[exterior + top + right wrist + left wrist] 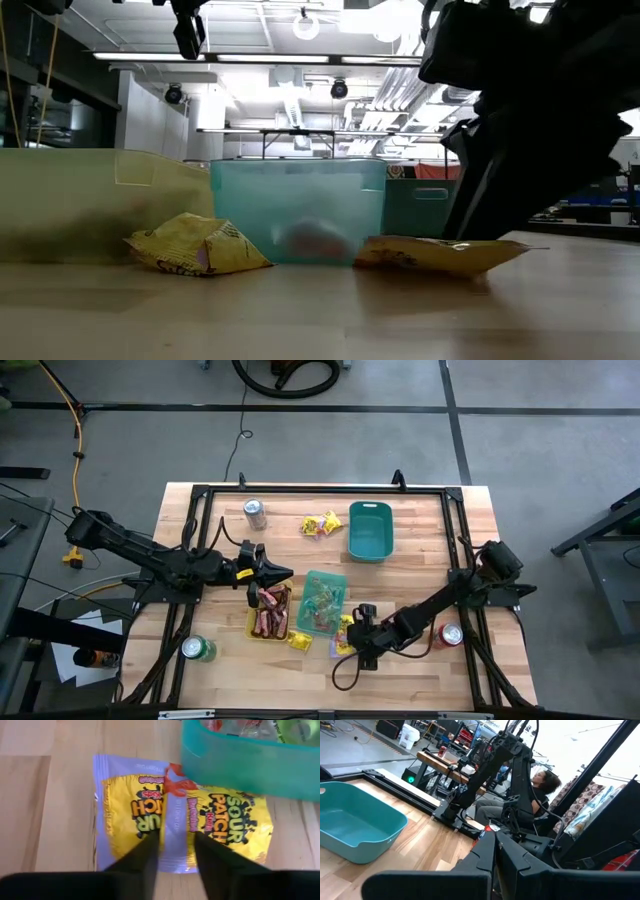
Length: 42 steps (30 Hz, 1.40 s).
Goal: Sort candy
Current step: Put the yellow candy into the blue bin
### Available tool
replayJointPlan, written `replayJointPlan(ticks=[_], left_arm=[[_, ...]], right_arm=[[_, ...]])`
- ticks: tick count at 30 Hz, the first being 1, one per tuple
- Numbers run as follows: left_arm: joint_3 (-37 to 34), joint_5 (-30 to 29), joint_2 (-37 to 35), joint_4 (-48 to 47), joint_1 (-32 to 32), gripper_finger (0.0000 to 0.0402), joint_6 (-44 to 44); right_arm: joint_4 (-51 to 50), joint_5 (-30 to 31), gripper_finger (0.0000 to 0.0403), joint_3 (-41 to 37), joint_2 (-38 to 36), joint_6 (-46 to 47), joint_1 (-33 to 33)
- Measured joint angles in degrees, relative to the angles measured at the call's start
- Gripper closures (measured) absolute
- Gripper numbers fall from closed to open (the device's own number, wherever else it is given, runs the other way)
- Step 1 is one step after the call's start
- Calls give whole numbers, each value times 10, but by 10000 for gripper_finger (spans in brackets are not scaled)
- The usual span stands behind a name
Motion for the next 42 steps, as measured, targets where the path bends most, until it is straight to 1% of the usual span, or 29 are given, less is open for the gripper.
replayJointPlan(ticks=[3,4,5,9,12,15,18,23,28,31,34,39,42], left_arm=[[0,0,0,-1,0,401,0],[0,0,0,-1,0,401,0],[0,0,0,-2,0,401,0],[0,0,0,-2,0,401,0],[0,0,0,-2,0,401,0],[0,0,0,-2,0,401,0],[0,0,0,-3,0,401,0],[0,1,0,-10,0,401,0],[0,1,0,-14,0,401,0],[0,0,0,-16,0,401,1],[0,0,0,-16,0,401,1],[0,0,0,-16,0,401,0],[0,0,0,-14,0,401,-1]], right_arm=[[0,-4,363,0,0,1,0],[-1,-6,382,0,0,1,0],[-2,-7,392,0,0,1,0],[-11,-12,379,0,0,36,0],[-14,-15,396,1,-4,59,0],[-21,-17,398,12,-21,56,2],[-39,-15,402,26,-56,32,5],[-112,-10,402,35,-132,25,5],[-150,22,402,35,-223,17,4],[-122,46,403,35,-266,-2,-5],[-64,67,403,35,-285,-35,-20],[45,74,403,35,-279,-93,-47],[75,74,403,35,-272,-115,-60]])
